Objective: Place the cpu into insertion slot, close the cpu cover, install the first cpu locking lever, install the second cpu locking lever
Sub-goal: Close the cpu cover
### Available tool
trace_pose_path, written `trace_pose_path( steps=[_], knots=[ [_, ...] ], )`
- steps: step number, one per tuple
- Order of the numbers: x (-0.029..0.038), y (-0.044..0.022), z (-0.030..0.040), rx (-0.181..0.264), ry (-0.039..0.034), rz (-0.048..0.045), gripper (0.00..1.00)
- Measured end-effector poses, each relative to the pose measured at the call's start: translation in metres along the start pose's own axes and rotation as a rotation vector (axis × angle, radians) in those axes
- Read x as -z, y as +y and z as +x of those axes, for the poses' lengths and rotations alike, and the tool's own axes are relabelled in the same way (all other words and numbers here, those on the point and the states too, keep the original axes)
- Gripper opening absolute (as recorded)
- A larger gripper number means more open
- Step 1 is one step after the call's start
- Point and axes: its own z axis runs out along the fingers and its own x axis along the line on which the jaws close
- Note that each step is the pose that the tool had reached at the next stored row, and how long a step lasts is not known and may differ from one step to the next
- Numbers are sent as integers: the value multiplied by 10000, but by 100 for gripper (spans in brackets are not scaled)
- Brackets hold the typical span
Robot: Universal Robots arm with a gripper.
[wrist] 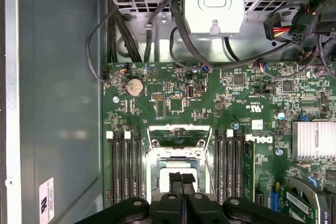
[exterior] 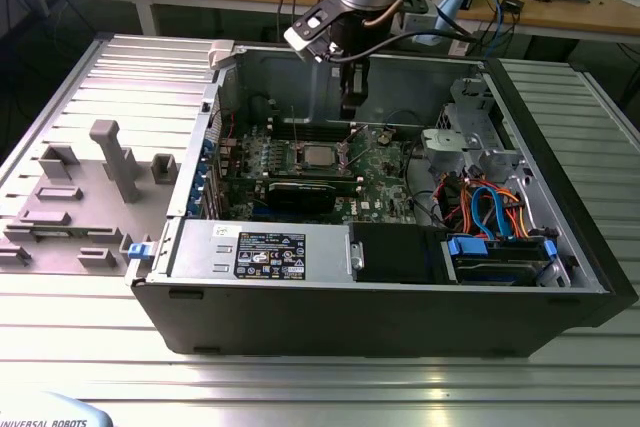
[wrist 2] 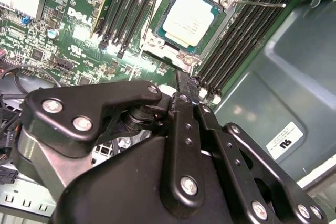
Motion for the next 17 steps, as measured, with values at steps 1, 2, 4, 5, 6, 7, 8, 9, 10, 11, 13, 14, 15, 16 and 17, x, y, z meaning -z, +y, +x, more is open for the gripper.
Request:
trace_pose_path(
  steps=[1,2,4,5,6,7,8,9,10,11,13,14,15,16,17],
  knots=[
    [5,0,0,0,1,-1,11],
    [5,0,0,0,3,-1,11],
    [10,0,0,0,0,0,11],
    [12,5,0,1,-1,0,11],
    [11,6,0,1,0,0,11],
    [12,8,0,0,0,1,11],
    [12,10,0,1,-1,0,11],
    [12,13,0,1,-1,0,11],
    [12,15,0,1,-1,1,11],
    [11,17,0,0,0,0,11],
    [12,21,0,0,-1,1,11],
    [12,23,0,0,-1,0,11],
    [11,28,0,1,0,0,11],
    [11,31,0,1,0,0,11],
    [11,34,0,0,0,0,11]
  ],
)
